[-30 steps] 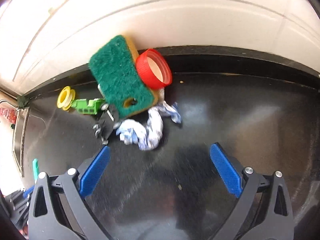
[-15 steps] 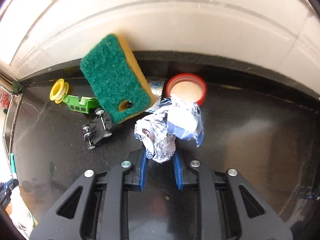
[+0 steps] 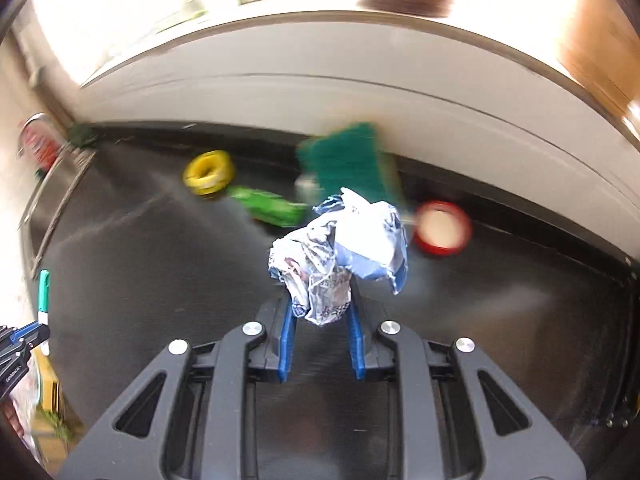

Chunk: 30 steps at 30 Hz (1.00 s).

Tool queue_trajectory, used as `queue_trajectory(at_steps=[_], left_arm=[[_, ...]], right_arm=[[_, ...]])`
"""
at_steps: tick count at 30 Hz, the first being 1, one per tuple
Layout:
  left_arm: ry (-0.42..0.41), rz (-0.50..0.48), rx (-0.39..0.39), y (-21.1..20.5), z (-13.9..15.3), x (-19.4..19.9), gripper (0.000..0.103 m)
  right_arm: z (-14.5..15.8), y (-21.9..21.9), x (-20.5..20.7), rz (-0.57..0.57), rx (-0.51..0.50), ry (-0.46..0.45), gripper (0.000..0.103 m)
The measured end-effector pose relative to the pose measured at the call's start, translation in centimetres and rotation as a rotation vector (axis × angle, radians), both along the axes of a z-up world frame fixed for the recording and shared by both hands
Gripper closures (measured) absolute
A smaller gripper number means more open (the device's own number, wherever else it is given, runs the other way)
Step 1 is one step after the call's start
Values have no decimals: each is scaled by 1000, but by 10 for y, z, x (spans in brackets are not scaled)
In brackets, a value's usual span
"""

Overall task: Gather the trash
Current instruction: 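Carry the marker and foil over the bin and open both tools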

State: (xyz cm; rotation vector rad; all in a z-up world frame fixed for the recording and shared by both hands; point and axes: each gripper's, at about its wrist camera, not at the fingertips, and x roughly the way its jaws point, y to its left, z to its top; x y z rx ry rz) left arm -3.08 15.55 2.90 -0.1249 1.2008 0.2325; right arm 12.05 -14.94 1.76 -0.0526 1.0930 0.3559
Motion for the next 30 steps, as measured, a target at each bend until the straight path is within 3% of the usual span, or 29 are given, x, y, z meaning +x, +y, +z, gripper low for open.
queue_trajectory(at_steps=[3, 7, 10, 17, 22, 30], left_arm=[[3, 96, 5, 24, 6, -30, 91], [0, 259, 5, 67, 8, -83, 91], [20, 411, -15, 105, -2, -138, 91], [57, 690, -70, 161, -29, -250, 91], [79, 800, -99, 187, -47, -299, 91], [99, 865, -159, 217, -79, -323, 91]], right_arm=[[-1, 68, -12, 135, 22, 16, 80], [3, 181, -54, 407, 49, 31, 80], [4, 270, -108, 624, 51, 61, 80], [-6, 401, -238, 964, -27, 88, 80], [-31, 465, -312, 1094, -77, 138, 80], [-79, 550, -352, 1175, -158, 184, 80]])
